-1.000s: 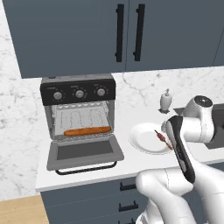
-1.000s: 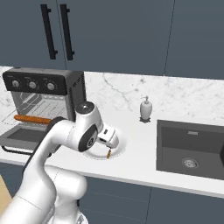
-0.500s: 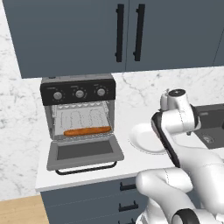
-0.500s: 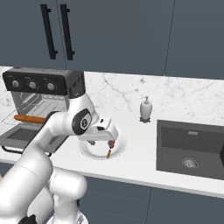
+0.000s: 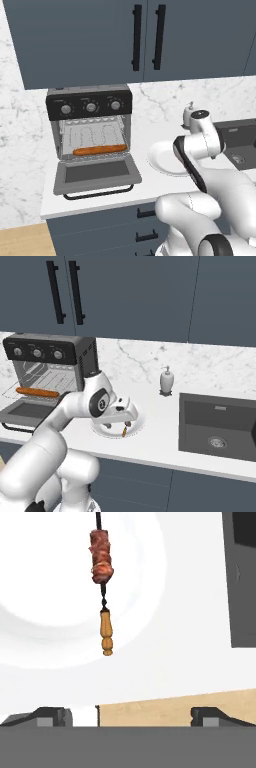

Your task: Pick up the kebab skewer and baguette bread, and place them inside the toaster oven. Close the toaster oven door and start by setting the timer.

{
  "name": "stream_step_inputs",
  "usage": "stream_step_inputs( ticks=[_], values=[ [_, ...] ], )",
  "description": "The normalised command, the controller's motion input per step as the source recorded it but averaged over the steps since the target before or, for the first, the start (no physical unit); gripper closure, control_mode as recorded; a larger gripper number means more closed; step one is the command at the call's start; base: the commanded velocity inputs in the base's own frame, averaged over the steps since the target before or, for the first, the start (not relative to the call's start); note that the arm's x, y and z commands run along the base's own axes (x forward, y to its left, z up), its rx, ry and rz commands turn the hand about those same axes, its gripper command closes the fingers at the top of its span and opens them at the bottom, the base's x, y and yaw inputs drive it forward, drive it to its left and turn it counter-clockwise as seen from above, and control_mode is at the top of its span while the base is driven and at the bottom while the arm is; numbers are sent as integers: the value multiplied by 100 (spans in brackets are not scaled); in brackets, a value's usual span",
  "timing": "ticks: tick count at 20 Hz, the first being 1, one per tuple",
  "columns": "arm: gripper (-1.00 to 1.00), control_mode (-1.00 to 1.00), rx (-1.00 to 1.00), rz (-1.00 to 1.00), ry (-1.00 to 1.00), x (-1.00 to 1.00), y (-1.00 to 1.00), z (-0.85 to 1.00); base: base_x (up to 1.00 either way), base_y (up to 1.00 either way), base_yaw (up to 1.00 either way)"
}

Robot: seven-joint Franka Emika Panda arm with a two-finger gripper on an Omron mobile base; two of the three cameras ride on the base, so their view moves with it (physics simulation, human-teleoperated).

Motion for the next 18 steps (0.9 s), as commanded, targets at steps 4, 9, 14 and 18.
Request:
stream_step_inputs(
  ticks=[4, 9, 14, 18],
  values=[
    [-100, -100, 1, 6, 0, 39, 0, -16, 0, 0, 0],
    [-100, -100, 0, 5, 1, 37, 0, -23, 0, 0, 0],
    [-100, -100, 0, 5, 2, 31, 0, -28, 0, 0, 0],
    [-100, -100, 0, 5, 1, 38, 0, -20, 0, 0, 0]
  ],
)
